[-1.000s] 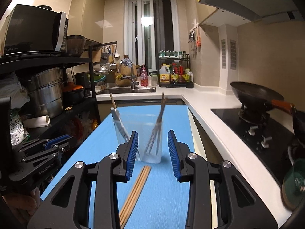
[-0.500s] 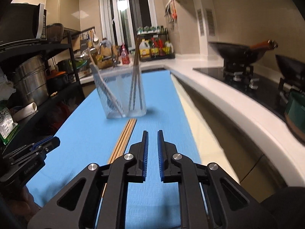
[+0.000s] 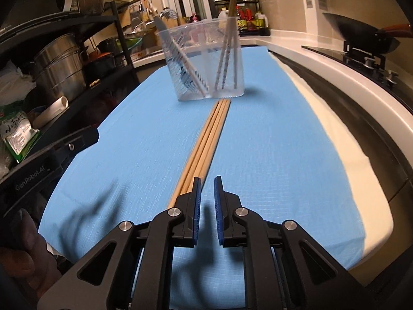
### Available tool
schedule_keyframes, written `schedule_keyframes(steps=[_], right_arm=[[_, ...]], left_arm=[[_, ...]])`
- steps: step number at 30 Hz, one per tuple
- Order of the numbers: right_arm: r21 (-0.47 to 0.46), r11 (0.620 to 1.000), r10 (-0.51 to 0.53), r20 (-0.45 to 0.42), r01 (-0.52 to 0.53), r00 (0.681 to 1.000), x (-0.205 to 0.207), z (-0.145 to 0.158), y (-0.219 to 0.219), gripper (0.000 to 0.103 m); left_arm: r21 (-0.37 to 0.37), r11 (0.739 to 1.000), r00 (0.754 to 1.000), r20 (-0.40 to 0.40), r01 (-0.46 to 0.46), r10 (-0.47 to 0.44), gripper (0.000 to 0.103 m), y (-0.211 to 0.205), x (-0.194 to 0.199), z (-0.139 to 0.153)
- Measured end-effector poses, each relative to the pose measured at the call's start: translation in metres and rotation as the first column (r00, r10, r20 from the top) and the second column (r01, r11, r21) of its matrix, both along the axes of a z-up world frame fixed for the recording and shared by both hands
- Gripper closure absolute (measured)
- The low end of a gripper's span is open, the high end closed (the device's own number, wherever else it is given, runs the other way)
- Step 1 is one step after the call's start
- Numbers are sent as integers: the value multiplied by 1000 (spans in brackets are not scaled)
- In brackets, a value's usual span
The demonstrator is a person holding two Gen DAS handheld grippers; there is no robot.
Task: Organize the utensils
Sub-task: 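Move both open grippers back toward the remaining chopsticks on the cloth, then grasp a chopstick with the right gripper while the left gripper grasps another chopstick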
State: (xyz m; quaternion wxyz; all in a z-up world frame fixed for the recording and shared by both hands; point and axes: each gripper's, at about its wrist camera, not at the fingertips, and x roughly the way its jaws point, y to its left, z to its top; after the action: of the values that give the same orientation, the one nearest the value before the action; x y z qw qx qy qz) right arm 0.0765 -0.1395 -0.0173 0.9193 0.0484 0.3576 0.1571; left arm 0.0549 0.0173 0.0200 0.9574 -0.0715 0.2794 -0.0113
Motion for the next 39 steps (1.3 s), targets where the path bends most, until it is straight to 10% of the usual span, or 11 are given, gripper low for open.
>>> schedule_keyframes(steps=[17, 27, 39], right_arm=[[-126, 992, 0, -23, -3, 1000, -1, -7, 13, 95], [-133, 972, -200, -38, 193, 979, -1, 5, -44, 98], [-122, 976, -186, -53, 179, 981, 0, 2, -45, 98]], left_arm=[[-6, 999, 999, -8, 46, -46, 87, -6, 1, -3], [-100, 972, 969, -113, 211, -222, 87, -37, 14, -32], [41, 972, 958, -186, 232, -220, 89, -70, 19, -49]])
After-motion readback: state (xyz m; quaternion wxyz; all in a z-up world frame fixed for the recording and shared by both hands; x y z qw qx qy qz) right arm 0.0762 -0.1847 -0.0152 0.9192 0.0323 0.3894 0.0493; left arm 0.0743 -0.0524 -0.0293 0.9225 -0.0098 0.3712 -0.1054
